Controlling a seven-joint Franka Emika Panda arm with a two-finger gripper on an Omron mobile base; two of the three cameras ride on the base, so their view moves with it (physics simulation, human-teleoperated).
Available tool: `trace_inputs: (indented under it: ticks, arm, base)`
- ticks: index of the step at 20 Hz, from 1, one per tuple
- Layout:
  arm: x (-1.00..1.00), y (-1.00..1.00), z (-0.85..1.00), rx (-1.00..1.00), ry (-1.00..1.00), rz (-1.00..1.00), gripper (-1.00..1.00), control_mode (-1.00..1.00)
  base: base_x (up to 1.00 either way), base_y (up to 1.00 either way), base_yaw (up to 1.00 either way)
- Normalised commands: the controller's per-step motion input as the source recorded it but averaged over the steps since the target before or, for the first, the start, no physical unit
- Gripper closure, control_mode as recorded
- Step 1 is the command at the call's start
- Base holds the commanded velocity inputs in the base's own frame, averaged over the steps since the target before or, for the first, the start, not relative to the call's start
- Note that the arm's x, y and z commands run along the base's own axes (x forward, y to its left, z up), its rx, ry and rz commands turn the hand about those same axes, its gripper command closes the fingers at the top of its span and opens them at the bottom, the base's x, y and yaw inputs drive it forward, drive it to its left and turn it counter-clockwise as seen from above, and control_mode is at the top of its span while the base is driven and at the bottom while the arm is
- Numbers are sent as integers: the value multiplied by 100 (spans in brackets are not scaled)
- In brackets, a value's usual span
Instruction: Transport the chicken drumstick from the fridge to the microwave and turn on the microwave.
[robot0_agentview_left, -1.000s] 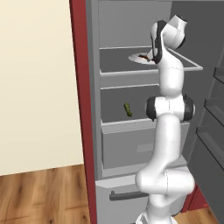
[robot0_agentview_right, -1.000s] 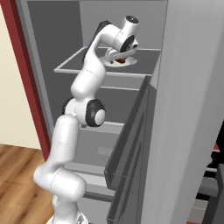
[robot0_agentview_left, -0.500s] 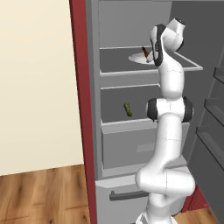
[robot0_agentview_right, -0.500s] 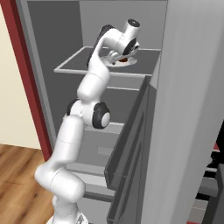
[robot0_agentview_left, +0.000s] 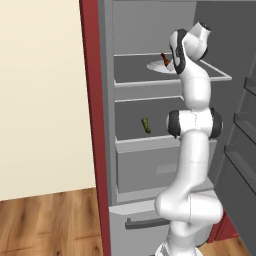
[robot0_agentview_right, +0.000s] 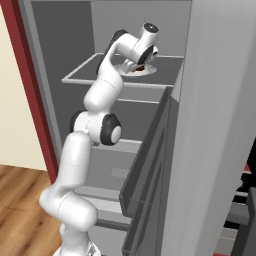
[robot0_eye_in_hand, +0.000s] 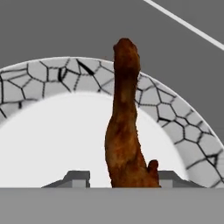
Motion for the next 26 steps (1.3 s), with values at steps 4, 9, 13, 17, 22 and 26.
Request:
trace_inputs:
  ticks: [4,9,13,17,22,26]
  arm:
    - [16,-10,9,0,4,3,100,-100]
    - [1,-2,25,0,0,1,100,-100]
    - [-23,9,10,0,0,0,100,-100]
    - [-28,14,0,0,0,0,100,-100]
    - [-30,21,-9,0,0,0,100,-100]
    - [-50,25,-20,0,-7,0,100,-100]
  base:
    - [0,0,0]
    - [0,0,0]
    - [0,0,0]
    - [0,0,0]
    - [0,0,0]
    - [0,0,0]
